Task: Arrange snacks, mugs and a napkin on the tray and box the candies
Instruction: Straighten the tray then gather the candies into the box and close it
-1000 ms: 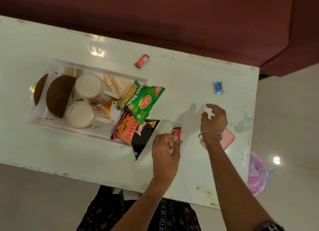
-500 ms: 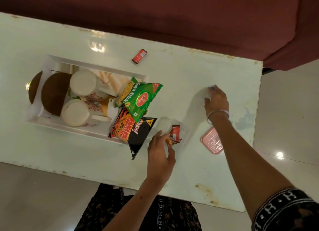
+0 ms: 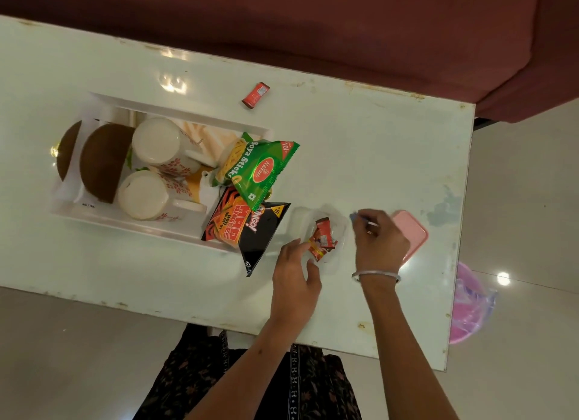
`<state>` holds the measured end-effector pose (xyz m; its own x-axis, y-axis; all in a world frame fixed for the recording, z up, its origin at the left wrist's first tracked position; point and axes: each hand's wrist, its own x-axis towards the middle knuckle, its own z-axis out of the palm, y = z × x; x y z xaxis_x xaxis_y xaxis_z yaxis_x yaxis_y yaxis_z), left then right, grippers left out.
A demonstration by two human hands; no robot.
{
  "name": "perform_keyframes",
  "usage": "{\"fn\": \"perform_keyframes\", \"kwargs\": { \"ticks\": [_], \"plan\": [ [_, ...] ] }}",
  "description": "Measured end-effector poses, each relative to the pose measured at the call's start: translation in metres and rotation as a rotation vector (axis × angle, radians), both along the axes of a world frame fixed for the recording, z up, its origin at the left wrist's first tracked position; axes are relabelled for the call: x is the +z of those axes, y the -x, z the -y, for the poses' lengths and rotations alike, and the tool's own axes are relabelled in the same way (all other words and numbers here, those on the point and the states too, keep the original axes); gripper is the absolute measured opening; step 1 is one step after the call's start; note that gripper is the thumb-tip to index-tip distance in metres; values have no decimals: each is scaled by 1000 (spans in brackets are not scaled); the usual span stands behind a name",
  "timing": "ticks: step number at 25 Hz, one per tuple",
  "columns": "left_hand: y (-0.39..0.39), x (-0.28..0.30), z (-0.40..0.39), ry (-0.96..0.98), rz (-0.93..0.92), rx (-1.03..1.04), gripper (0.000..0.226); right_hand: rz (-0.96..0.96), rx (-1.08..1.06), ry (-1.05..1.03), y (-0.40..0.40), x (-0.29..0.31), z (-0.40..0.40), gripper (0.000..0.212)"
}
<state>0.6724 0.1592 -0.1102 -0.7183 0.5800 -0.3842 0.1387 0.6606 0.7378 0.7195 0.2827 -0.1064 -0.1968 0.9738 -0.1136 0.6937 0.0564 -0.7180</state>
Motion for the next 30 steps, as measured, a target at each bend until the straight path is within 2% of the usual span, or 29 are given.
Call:
{"fn": "perform_keyframes", "kwargs": {
  "ticks": [3, 7, 10, 12, 14, 17, 19, 21, 24, 27, 30],
  "plan": [
    [-4, 4, 3, 16, 50, -7, 32, -75, 90, 145, -4, -1, 30, 11],
    [-5, 21, 2, 101, 125, -24, 37, -96, 90, 196, -9, -1, 29, 15],
    [-1, 49, 5, 202, 160, -180, 37, -69, 109, 186, -12, 0, 23, 15],
    [11, 74, 4, 193, 145, -235, 34, -27, 91, 159, -11, -1, 22, 19],
    [38, 96, -7, 59, 93, -205, 24, 62, 63, 179, -10, -4, 22, 25],
    [105, 101, -42, -133, -102, -142, 16, 130, 29, 241, -6, -9, 26, 29],
    [158, 88, -73, -140, -229, -145, 20, 147, 0, 238, -3, -11, 27, 30],
    [207, 64, -103, -34, -363, -220, 28, 139, -23, 235, -1, -11, 27, 27],
    [255, 23, -135, 262, -506, -459, 39, 107, -53, 242, -1, -12, 26, 24],
    [273, -10, -148, 505, -475, -690, 41, 83, -90, 251, -2, -15, 27, 23],
    [278, -27, -154, 534, -418, -697, 45, 80, -118, 247, 0, -17, 26, 21]
  ]
}}
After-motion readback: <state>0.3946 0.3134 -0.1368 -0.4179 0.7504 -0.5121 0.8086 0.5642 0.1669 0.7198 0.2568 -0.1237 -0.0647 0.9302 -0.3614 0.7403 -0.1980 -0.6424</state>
